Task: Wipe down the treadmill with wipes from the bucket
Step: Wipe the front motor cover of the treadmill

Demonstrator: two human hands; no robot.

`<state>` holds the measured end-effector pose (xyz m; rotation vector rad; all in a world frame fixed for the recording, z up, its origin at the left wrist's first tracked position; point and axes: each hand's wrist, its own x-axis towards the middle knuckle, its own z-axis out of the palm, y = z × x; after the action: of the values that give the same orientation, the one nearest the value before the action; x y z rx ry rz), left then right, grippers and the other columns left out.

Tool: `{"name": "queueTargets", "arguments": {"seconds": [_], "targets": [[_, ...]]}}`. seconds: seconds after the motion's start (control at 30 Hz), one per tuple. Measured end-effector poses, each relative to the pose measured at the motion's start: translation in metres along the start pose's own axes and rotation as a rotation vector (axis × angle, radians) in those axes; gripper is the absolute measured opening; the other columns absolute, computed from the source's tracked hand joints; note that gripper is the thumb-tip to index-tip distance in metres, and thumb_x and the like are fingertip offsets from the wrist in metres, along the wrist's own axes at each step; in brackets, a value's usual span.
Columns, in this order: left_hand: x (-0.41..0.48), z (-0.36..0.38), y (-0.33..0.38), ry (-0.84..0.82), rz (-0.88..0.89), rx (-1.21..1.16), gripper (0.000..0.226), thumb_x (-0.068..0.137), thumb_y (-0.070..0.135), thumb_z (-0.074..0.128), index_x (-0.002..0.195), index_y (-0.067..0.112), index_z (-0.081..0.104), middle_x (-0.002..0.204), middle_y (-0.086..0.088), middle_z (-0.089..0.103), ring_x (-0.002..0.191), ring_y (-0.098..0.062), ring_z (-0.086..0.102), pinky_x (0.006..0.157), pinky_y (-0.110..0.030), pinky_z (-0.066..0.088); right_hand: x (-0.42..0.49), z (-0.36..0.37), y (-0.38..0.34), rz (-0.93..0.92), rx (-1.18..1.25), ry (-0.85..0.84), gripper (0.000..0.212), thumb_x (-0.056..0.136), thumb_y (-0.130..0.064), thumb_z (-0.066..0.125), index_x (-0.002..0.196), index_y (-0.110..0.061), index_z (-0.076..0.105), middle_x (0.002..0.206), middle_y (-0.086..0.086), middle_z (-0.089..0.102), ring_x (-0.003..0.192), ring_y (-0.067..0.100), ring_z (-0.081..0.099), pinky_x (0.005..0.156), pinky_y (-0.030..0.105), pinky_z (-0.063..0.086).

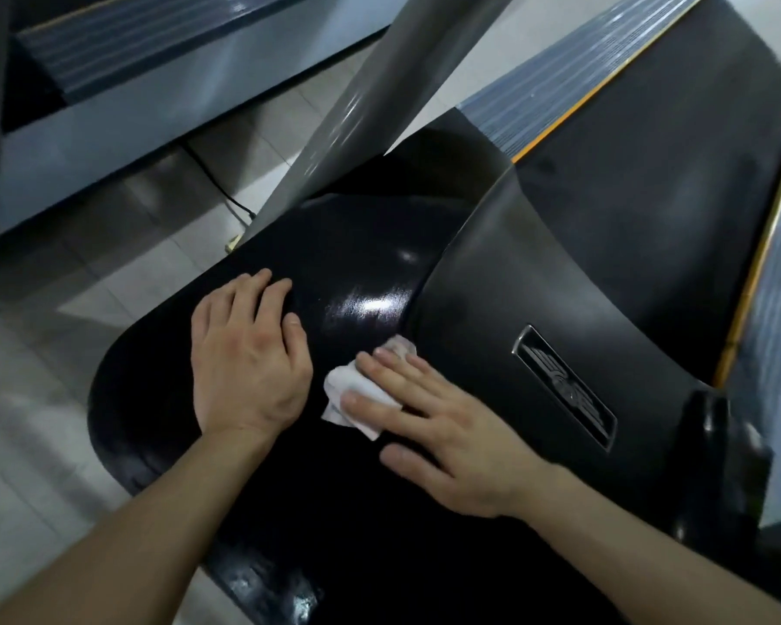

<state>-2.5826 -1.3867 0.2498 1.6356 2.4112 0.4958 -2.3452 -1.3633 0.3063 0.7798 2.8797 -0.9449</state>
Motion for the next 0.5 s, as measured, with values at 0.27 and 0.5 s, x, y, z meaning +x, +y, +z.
{"name": "queueTargets", "arguments": {"seconds": [0.27,0.5], "targets": [[0.000,0.000,-0.001,-0.006,-0.010,0.005,0.046,0.106,0.035,0.043,0.145,0.015,0.060,0.154,-0.004,0.056,0.147,-0.024,0.045,0.126,-0.047,0.030,0.118,-0.035,0.067,0.164,-0.168,0.082,0.050,0.115,-0.042,0.031,0.159,-0.025,0.047,0.169,0.010,0.036,0.158,0.027,0.027,0.131,0.035,0.007],[0.000,-0.001,0.001,-0.009,-0.032,0.010,0.048,0.106,0.037,0.042,0.146,0.015,0.058,0.155,-0.001,0.054,0.149,-0.020,0.042,0.129,-0.043,0.026,0.168,-0.077,0.135,0.513,-0.191,0.049,0.052,0.116,-0.044,0.021,0.161,-0.026,0.040,0.168,0.014,0.036,0.156,0.034,0.030,0.126,0.038,0.015]]}}
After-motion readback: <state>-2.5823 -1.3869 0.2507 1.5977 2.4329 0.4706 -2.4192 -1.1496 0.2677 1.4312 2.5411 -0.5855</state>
